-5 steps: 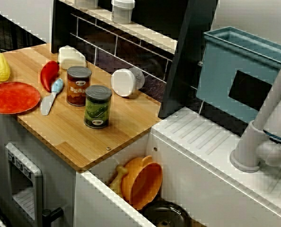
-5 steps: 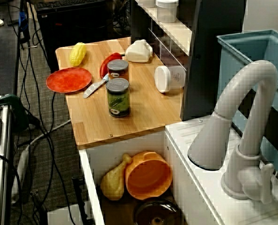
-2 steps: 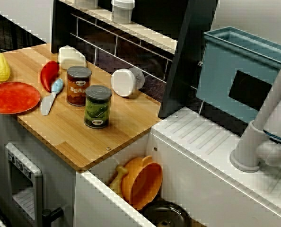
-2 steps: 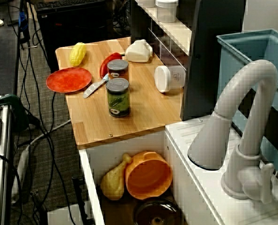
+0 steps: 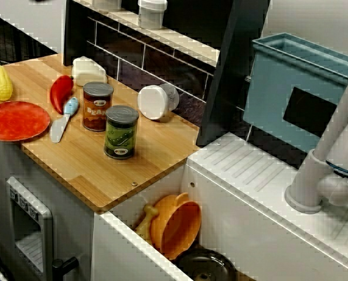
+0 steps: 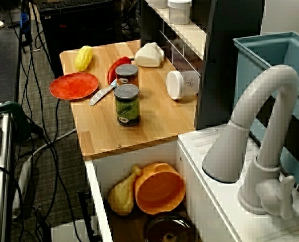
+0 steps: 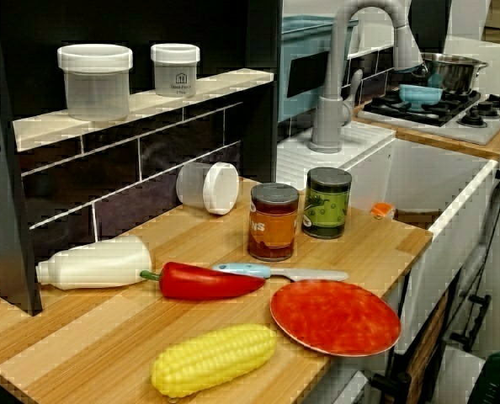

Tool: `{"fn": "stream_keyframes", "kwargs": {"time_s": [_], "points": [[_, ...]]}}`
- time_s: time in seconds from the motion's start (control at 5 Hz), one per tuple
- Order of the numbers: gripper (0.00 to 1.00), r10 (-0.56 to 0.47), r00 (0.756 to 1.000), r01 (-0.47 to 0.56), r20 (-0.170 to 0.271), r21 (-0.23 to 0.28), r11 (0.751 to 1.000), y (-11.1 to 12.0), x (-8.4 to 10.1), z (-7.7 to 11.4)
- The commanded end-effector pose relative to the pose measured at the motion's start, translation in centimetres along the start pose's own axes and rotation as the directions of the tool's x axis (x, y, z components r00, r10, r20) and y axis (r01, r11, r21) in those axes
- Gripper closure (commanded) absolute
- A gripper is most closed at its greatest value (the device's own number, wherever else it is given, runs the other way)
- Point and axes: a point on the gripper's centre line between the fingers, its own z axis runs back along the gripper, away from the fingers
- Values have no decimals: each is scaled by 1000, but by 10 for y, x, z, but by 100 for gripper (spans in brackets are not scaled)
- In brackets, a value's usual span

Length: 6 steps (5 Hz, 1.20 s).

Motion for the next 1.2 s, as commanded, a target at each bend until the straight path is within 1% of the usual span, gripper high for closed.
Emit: {"fn": "stream_keyframes", "kwargs": {"time_s": [0.0, 0.2, 0.4, 0.6, 0.8, 1.0], "points": [[0, -59, 997, 55, 48, 88, 995, 23, 2, -40], [0, -119, 989, 108, 88, 121, 987, 43, 6, -60], [0, -158, 980, 138, 120, 158, 978, 65, 10, -83], [0, -173, 972, 142, 159, 191, 971, 82, 12, -101], [0, -184, 967, 144, 177, 216, 966, 89, 9, -113], [0, -232, 962, 192, 148, 242, 951, 99, 10, -128]]}}
